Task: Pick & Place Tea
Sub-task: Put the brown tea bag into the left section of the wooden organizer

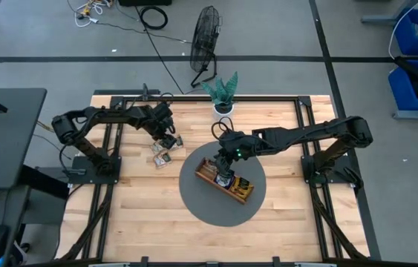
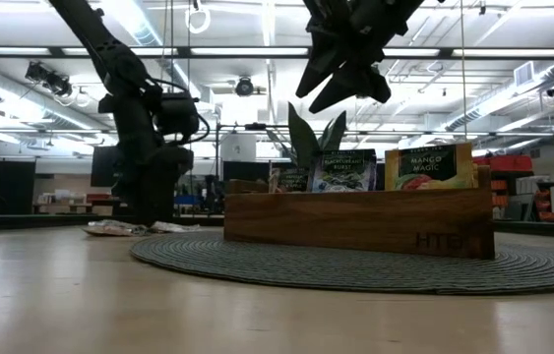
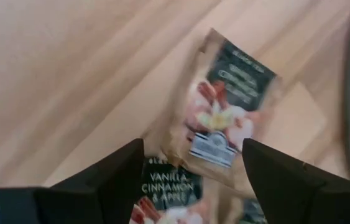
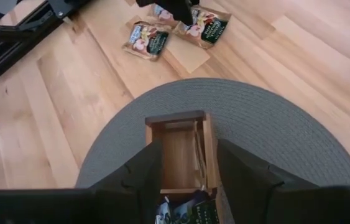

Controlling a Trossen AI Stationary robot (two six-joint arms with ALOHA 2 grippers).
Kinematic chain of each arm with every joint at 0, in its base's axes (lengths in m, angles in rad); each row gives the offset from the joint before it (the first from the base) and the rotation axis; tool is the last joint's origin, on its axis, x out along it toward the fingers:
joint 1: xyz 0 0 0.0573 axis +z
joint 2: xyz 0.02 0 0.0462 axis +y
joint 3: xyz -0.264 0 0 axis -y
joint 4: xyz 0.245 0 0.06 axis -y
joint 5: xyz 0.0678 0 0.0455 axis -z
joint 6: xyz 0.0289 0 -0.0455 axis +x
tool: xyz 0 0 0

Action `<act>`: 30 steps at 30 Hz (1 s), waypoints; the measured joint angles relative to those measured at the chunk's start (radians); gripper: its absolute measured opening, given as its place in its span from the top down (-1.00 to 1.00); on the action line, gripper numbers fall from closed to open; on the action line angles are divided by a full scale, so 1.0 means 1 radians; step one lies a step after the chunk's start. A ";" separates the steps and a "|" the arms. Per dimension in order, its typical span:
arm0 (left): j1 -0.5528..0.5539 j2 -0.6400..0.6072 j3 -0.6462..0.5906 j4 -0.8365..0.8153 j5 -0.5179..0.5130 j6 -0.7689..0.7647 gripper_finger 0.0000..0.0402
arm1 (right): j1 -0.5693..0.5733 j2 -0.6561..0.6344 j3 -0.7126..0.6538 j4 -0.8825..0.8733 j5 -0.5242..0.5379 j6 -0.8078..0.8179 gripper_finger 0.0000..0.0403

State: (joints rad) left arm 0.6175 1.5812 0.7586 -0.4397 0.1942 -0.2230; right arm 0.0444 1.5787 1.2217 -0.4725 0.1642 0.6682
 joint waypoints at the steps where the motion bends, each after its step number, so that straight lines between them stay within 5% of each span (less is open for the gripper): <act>1: -0.002 0.005 0.000 0.003 -0.005 0.000 -0.37 | 0.000 0.000 0.000 -0.001 0.000 0.000 0.21; 12: -0.021 0.004 0.000 0.010 -0.017 0.037 0.00 | -0.012 0.000 0.000 -0.009 0.002 -0.005 0.21; 25: -0.034 0.004 0.000 0.044 -0.015 -0.001 0.93 | -0.035 0.000 0.000 -0.008 0.004 -0.022 0.21; 30: -0.034 0.002 0.000 0.061 -0.014 -0.001 0.95 | -0.038 0.000 0.000 -0.007 0.004 -0.020 0.21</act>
State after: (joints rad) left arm 0.5838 1.5828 0.7582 -0.3791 0.1802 -0.2241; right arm 0.0066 1.5791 1.2217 -0.4793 0.1680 0.6484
